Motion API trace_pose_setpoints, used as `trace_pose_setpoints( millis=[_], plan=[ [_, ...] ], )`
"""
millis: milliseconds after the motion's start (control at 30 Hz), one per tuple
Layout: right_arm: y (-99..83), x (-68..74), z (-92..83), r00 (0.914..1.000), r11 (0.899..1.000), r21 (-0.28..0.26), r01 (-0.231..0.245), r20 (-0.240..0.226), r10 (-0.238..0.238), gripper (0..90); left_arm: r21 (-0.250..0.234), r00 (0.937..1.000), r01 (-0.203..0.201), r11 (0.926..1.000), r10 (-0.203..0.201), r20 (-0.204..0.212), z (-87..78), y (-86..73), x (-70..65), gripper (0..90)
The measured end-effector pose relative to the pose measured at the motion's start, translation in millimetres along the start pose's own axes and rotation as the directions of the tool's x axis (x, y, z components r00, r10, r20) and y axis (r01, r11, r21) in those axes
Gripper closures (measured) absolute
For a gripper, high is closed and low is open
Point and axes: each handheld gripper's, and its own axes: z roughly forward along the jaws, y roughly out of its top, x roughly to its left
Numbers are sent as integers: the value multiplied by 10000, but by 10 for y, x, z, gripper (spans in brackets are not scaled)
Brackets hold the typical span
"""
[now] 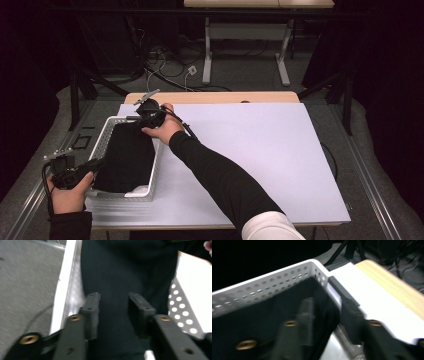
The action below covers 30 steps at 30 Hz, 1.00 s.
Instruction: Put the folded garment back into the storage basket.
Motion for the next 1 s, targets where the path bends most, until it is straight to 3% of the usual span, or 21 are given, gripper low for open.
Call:
trace_pose_setpoints(
  millis=[100,400,633,700,1000],
  plan=[
    [-7,12,-10,9993,9993,49,375,73,-375,491,-133,9999,-153,9998,154,20,-6,13,-26,466],
    [-65,81,-172,9967,9973,-44,729,-356,-730,429,-121,9976,-546,9984,551,421,23,37,-173,443],
    [-133,49,-333,9982,9990,-115,437,-404,-441,368,-298,9945,-678,9973,699,783,25,68,-345,433],
    [-151,29,-373,9983,9991,-192,385,-419,-393,339,-224,9946,-737,9970,752,714,31,75,-394,385],
    [-222,-38,-545,9992,9986,-417,319,-241,-329,302,-144,9898,-750,9971,762,1206,93,83,-527,256]
  ],
)
